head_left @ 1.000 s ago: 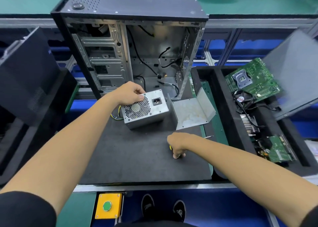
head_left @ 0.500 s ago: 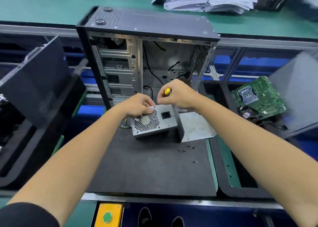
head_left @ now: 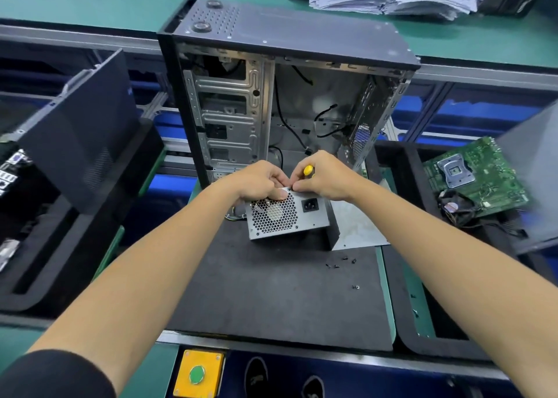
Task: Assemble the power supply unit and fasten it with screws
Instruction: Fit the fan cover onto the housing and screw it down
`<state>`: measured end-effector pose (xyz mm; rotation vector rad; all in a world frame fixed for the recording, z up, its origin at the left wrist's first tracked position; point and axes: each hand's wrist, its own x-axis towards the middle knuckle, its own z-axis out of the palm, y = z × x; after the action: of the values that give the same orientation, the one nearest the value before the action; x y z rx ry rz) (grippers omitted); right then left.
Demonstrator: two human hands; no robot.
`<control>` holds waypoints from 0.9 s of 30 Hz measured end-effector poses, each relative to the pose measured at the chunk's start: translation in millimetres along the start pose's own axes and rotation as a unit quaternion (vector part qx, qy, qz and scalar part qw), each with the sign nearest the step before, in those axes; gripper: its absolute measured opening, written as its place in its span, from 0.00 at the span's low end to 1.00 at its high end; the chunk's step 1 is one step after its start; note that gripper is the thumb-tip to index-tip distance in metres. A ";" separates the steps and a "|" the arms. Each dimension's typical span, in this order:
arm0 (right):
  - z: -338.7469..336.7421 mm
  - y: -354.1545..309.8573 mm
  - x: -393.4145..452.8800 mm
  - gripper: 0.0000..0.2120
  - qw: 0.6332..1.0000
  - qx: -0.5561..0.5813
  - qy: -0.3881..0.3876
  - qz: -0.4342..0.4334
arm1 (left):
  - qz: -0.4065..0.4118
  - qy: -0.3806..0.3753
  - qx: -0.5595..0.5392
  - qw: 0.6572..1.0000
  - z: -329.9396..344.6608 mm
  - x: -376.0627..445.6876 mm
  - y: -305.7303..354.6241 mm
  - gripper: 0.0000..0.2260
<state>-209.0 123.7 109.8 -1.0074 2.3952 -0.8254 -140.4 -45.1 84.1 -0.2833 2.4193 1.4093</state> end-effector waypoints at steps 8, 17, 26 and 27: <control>3.6 -6.6 0.7 0.04 0.998 -0.068 0.003 0.004 | -0.005 0.011 0.000 1.000 -0.5 1.7 -1.6 0.07; 6.9 -17.7 9.4 0.03 0.969 -0.245 -0.002 -0.029 | 0.002 0.017 -0.020 1.000 2.5 1.6 -2.2 0.06; 9.8 -22.3 9.4 0.05 0.953 -0.299 0.026 -0.038 | 0.012 0.045 0.001 0.999 4.7 1.5 -2.1 0.07; 9.8 -22.8 9.4 0.05 0.951 -0.304 0.025 -0.040 | 0.017 0.047 0.009 0.999 5.0 1.5 -1.9 0.07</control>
<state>-198.2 100.4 116.2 -1.3194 2.7315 -0.1139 -140.3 -41.7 79.7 -0.3127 2.5229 1.4167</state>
